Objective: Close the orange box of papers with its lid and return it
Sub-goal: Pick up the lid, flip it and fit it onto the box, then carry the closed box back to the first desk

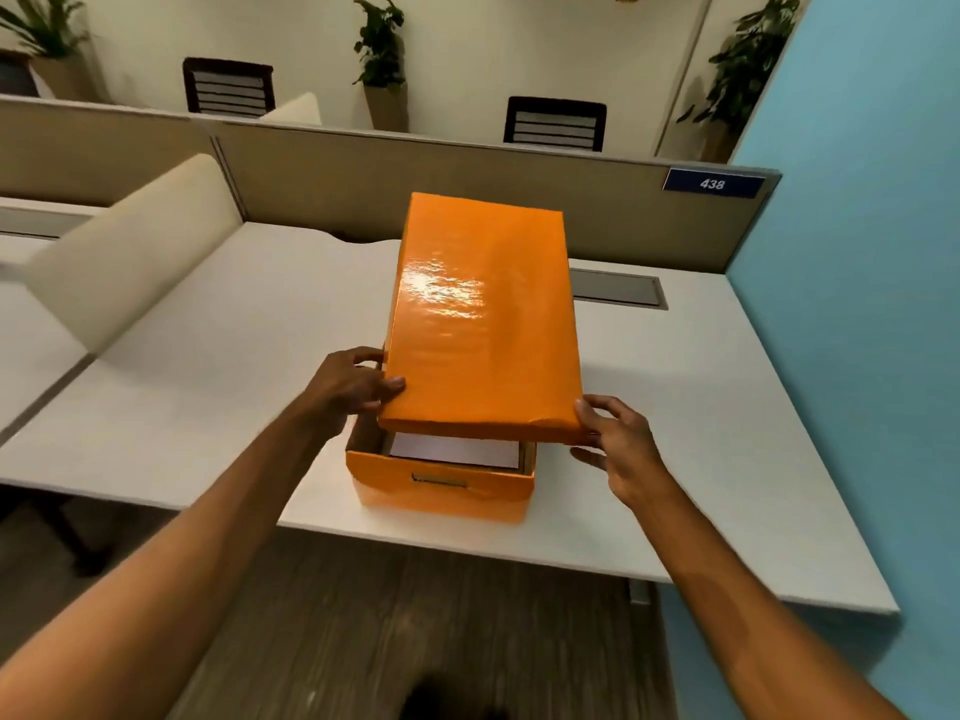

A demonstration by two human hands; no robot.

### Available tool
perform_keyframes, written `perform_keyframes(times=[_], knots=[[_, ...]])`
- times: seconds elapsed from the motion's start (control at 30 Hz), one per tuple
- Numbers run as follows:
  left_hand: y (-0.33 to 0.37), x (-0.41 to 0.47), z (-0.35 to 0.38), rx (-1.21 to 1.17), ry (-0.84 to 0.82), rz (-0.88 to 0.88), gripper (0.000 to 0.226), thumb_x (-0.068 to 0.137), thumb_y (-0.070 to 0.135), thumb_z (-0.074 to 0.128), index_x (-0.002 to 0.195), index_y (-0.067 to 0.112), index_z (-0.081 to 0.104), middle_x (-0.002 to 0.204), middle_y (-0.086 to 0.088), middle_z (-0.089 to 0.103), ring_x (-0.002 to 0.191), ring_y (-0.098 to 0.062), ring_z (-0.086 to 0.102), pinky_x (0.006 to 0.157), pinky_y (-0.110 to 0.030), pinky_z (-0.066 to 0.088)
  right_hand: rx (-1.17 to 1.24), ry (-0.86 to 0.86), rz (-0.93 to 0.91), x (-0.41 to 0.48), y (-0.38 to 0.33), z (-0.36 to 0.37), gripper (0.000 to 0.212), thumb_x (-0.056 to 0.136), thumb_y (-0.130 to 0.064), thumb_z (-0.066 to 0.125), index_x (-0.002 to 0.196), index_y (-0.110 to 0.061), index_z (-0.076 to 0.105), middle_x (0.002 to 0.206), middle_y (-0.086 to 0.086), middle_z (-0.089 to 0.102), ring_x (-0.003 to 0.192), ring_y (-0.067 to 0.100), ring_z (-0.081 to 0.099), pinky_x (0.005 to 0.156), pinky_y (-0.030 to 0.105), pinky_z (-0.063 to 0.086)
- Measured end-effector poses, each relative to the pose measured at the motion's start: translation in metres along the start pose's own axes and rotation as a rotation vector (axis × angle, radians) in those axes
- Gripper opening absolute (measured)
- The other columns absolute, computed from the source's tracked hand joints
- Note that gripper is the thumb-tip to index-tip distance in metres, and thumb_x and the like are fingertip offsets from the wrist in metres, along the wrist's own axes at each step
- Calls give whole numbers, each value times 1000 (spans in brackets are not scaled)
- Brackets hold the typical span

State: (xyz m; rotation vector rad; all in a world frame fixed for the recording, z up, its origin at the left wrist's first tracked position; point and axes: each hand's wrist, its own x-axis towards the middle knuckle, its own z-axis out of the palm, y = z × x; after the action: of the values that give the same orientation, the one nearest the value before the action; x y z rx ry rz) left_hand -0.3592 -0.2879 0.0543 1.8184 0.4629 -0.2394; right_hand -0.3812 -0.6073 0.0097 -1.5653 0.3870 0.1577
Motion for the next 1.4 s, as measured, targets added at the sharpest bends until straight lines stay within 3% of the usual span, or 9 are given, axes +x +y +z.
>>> perform_keyframes(times=[0.13, 0.27, 0.43, 0.63, 0.83, 1.07, 1.23, 1.4], knots=[[-10, 2, -14, 26, -50, -11, 59, 84, 16, 74, 137, 12, 49, 137, -18, 57, 123, -40, 56, 99, -53, 49, -157, 32, -34, -9, 10, 10, 31, 90, -32, 68, 118, -20, 60, 120, 9, 63, 102, 31, 65, 76, 40, 60], [-21, 9, -25, 40, -93, -25, 51, 86, 14, 72, 133, 10, 54, 135, -16, 59, 121, -36, 56, 94, -47, 50, -211, 73, -6, -15, 17, 21, 38, 89, -27, 70, 122, -11, 62, 121, 12, 64, 105, 35, 64, 84, 51, 59], [-37, 19, -32, 70, -130, -73, 46, 87, 18, 71, 130, 16, 55, 134, -13, 58, 127, -36, 50, 98, -46, 44, -153, 94, 60, -21, 26, 35, 28, 91, -21, 68, 116, -10, 62, 120, 13, 62, 107, 38, 63, 82, 57, 58], [-53, 22, -39, 32, -208, -90, 49, 91, 21, 66, 137, 13, 50, 130, -14, 62, 114, -32, 61, 93, -45, 51, -200, 133, 70, -24, 34, 44, 28, 91, -17, 67, 116, -6, 65, 119, 16, 65, 102, 37, 66, 83, 56, 59], [-65, 26, -42, 36, -209, -70, 47, 95, 14, 60, 140, 5, 50, 135, -17, 60, 121, -34, 58, 103, -50, 48, -270, 176, 59, -22, 37, 52, 33, 90, -18, 69, 120, -5, 65, 119, 16, 67, 102, 35, 66, 81, 48, 60], [-79, 25, -40, -24, -215, -60, 51, 93, 16, 63, 142, 9, 50, 132, -12, 61, 111, -29, 61, 85, -41, 53, -356, 187, 70, -19, 45, 54, 31, 90, -21, 69, 117, -7, 68, 114, 12, 67, 93, 27, 64, 65, 33, 58], [-89, 25, -42, -95, -241, -46, 53, 94, 18, 63, 145, 13, 47, 131, -10, 62, 105, -25, 63, 86, -43, 52, -373, 203, 90, -19, 46, 57, 34, 90, -22, 69, 120, -7, 66, 107, 8, 63, 94, 31, 66, 72, 42, 61], [-93, 27, -43, -118, -263, -49, 54, 92, 21, 65, 143, 17, 46, 134, -10, 60, 111, -27, 61, 86, -43, 51, -313, 211, 114, -21, 46, 59, 27, 91, -20, 67, 116, -11, 65, 113, 10, 64, 98, 30, 64, 74, 41, 59]])
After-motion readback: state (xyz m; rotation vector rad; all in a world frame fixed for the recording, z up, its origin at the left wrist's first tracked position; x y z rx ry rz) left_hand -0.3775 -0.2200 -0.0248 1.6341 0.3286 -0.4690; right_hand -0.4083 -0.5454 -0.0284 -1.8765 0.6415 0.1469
